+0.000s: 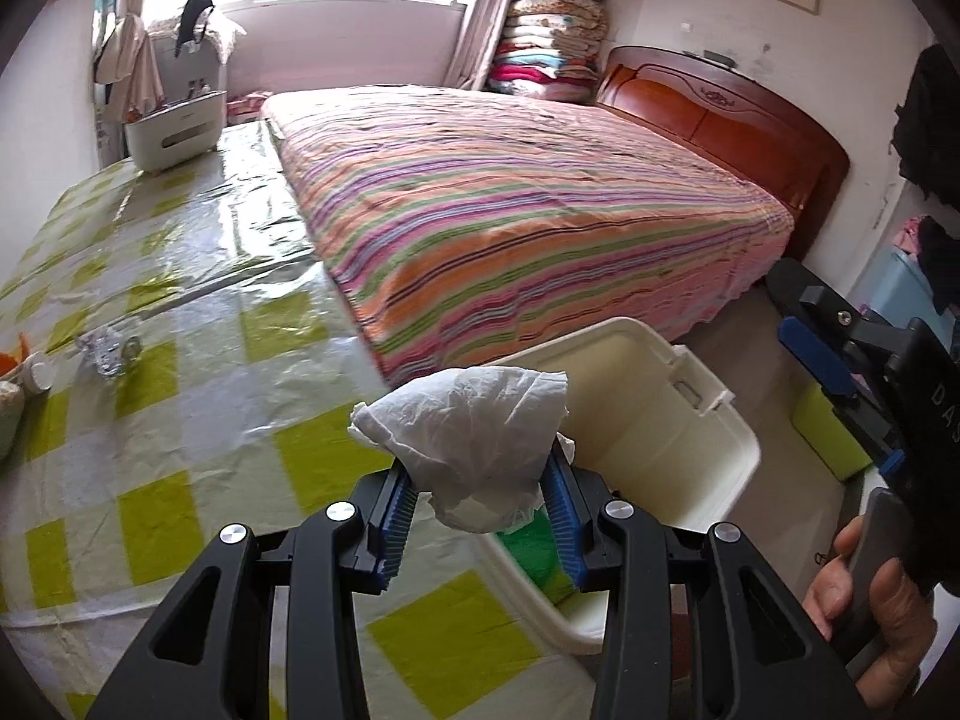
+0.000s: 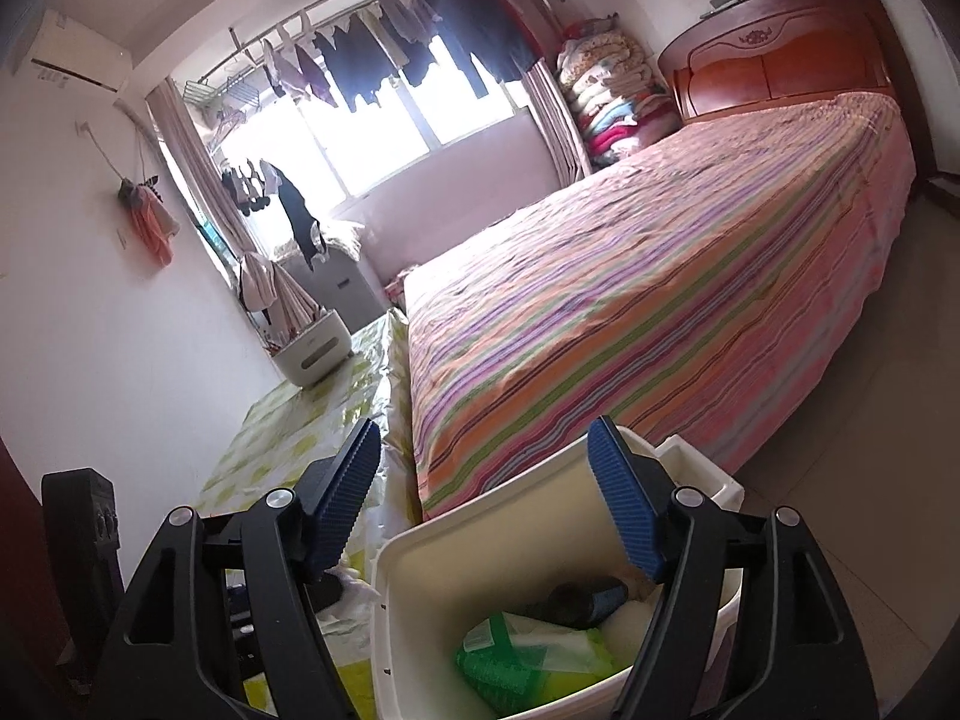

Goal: Collect trash
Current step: 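Carry the bottle into the bin and release while left drops the white plastic there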

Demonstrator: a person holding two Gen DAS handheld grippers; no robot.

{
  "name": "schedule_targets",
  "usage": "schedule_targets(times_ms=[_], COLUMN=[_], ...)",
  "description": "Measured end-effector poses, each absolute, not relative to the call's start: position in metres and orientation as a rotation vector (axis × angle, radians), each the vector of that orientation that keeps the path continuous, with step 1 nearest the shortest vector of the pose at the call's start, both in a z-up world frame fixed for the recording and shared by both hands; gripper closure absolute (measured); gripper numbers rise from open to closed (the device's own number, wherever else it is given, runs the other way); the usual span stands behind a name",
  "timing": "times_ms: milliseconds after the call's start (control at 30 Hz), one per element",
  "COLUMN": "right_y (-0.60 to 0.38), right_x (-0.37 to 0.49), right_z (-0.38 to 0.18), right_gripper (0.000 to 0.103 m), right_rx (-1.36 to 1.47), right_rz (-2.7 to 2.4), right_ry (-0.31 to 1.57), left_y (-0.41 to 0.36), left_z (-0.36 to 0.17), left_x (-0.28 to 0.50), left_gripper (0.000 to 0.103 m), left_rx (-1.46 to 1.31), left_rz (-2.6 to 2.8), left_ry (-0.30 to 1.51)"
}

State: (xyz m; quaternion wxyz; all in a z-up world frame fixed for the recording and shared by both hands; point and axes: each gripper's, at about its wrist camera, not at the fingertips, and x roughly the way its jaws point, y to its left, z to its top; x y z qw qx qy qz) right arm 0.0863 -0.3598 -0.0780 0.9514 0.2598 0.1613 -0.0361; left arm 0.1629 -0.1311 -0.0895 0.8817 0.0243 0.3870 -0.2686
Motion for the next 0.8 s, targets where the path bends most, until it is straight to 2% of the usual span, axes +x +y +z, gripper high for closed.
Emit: schedule_targets(times_ms=[300, 400, 467, 533, 800], right_y=[-0.370, -0.371, -0.370, -0.369, -0.361], right_x=[0.081, 0.079, 0.080, 0.081, 0.085], right_z=[-0.082, -0.082, -0.082, -0.083, -0.082], right_gripper=[0.032, 0.031, 0.031, 0.031, 0.030], right_rx=[0.562, 0.566, 0.567, 0.568, 0.568], right_rz=[-0.086, -0.089, -0.087, -0.085, -0.062], right_ry=[0.310, 0.307, 0.310, 0.311, 0.319], left_y=[-0.159, -0.161, -0.161, -0.158, -0.136], left_z=[-0.096, -0.097, -0.096, -0.093, -0.088], left_x=[0.155, 0.154, 0.154, 0.153, 0.154], left_gripper=[0.060, 0.049, 0.032, 0.027, 0.025], left_rx=[0.094, 0.100, 0.100, 0.094, 0.065], left_rz=[-0.597, -0.594, -0.585, -0.579, -0.559], left_ry=[0.789, 0.783, 0.773, 0.760, 0.750])
